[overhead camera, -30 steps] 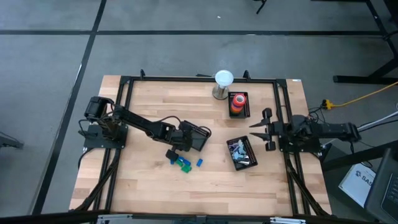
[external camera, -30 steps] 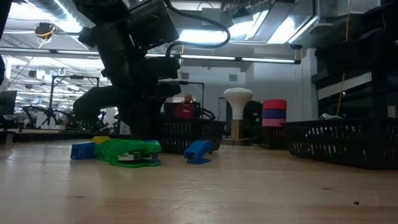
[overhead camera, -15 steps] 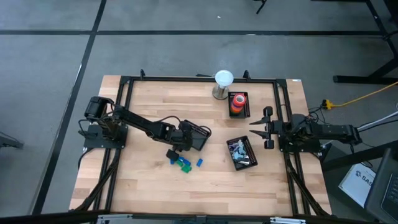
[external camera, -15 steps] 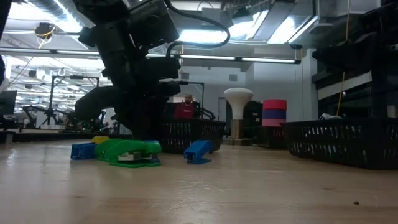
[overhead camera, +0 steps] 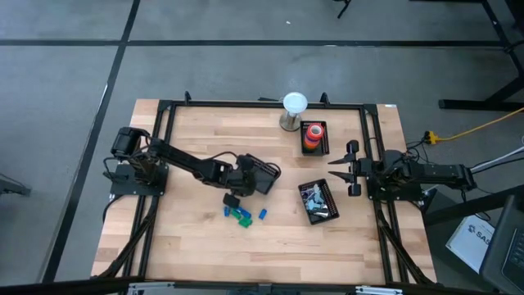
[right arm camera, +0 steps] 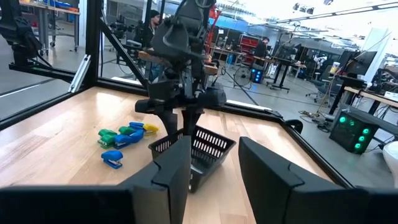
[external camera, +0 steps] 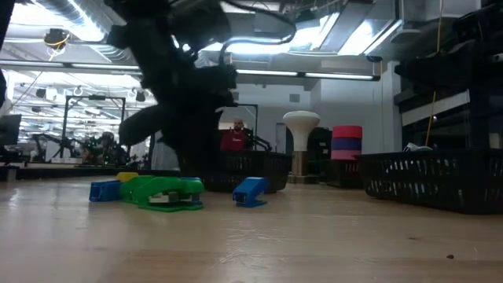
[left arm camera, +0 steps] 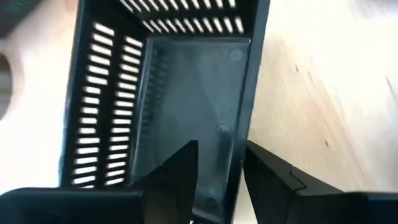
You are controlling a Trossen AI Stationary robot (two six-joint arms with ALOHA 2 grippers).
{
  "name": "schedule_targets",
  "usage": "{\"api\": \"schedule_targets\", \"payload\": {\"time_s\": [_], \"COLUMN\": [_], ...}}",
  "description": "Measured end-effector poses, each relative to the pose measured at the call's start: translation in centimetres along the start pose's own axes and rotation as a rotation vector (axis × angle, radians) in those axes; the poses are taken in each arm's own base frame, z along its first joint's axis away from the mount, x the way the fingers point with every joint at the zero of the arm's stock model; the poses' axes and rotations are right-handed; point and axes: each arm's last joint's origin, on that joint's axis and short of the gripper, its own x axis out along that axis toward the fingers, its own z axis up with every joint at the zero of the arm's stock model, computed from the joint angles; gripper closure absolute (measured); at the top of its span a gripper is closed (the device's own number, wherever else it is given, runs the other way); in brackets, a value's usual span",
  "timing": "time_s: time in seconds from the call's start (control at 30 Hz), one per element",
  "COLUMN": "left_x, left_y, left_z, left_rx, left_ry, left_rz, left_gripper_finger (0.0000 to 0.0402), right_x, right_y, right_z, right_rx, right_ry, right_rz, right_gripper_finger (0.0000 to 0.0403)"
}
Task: Pick and place Stapler, Stapler remover, tape
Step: Put the yellow stapler into the center black bin
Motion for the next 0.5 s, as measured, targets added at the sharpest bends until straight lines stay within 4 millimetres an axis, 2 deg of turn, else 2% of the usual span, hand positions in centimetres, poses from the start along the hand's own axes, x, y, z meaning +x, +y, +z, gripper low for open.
{"api": "schedule_targets", "payload": {"time_s": [0.3,0.5], "left_x": [-1.8,-4.1], "left_y": [1.0,0.5], "left_z": [1.9,2.4], "left_rx": [-0.063,-0.064], "left_ry": [0.056,0.178], "left_rz": [-0.019,-0.053], "left_gripper_finger": [0.0246,0.0235], "right_x": [0.0,0.0], "right_y": [0.0,0.0], "right_z": [0.0,0.0], "right_rx": [0.000,0.000], "right_ry": [0.000,0.000], "right_rz": [0.000,0.000], "right_gripper_finger": [0.0263,0.0263]}}
